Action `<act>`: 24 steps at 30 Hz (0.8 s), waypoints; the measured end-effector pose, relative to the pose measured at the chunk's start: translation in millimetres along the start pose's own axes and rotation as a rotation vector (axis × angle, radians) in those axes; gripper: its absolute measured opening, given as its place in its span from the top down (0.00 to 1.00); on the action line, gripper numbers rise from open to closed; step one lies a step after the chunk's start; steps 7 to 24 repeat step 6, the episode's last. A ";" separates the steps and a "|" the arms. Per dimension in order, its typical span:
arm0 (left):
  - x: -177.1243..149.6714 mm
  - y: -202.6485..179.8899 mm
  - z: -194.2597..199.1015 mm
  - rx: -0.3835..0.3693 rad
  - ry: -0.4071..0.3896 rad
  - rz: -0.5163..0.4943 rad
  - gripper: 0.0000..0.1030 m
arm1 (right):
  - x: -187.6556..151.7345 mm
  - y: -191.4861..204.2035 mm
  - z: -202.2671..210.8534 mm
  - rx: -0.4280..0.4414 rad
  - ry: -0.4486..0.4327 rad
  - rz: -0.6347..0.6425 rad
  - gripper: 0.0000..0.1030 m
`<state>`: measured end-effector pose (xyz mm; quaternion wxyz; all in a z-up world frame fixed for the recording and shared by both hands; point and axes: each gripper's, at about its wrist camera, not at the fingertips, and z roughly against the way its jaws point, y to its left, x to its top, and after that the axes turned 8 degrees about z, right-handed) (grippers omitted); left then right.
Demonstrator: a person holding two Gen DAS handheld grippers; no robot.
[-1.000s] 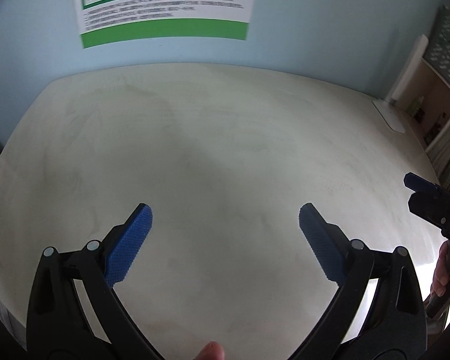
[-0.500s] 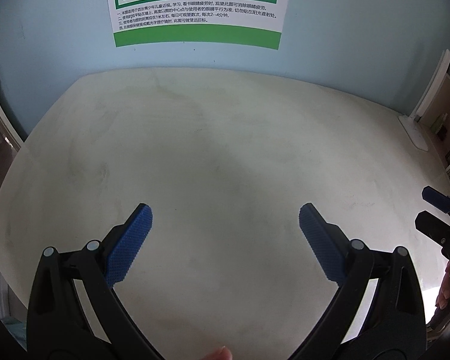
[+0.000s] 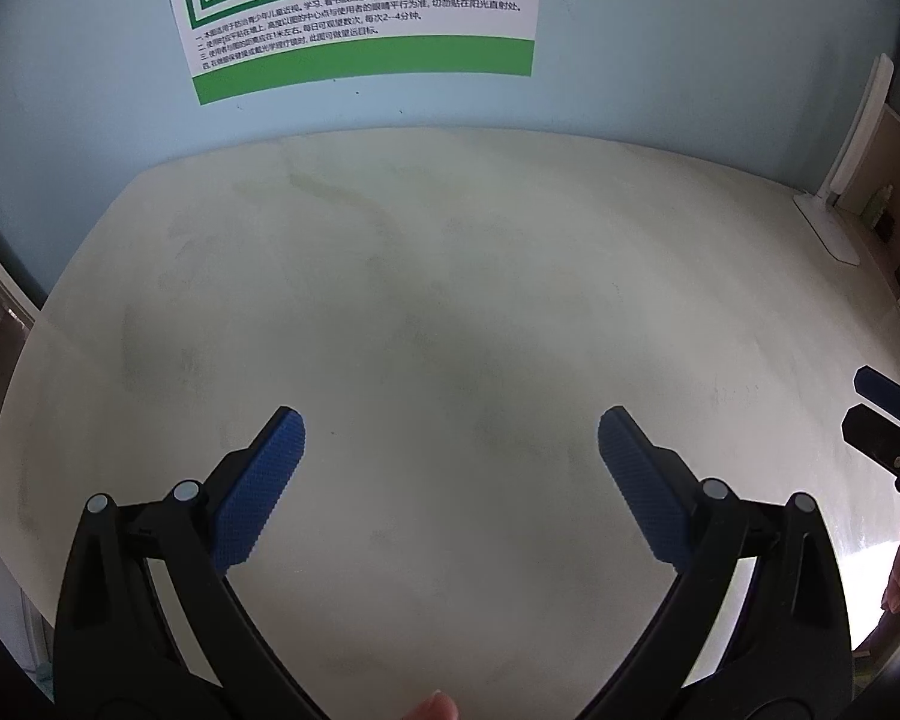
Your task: Collect trash
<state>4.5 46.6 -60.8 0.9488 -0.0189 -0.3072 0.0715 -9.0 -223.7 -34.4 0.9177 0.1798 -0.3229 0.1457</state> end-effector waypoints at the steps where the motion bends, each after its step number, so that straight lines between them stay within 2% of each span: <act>1: -0.2 -0.4 -0.3 -0.002 0.003 -0.003 0.07 | -0.6 -1.6 0.2 -0.002 0.002 -0.005 0.16; 24: 0.4 -3.6 -2.5 -0.002 0.009 -0.010 0.07 | -0.9 -5.0 -0.7 -0.008 0.007 -0.009 0.16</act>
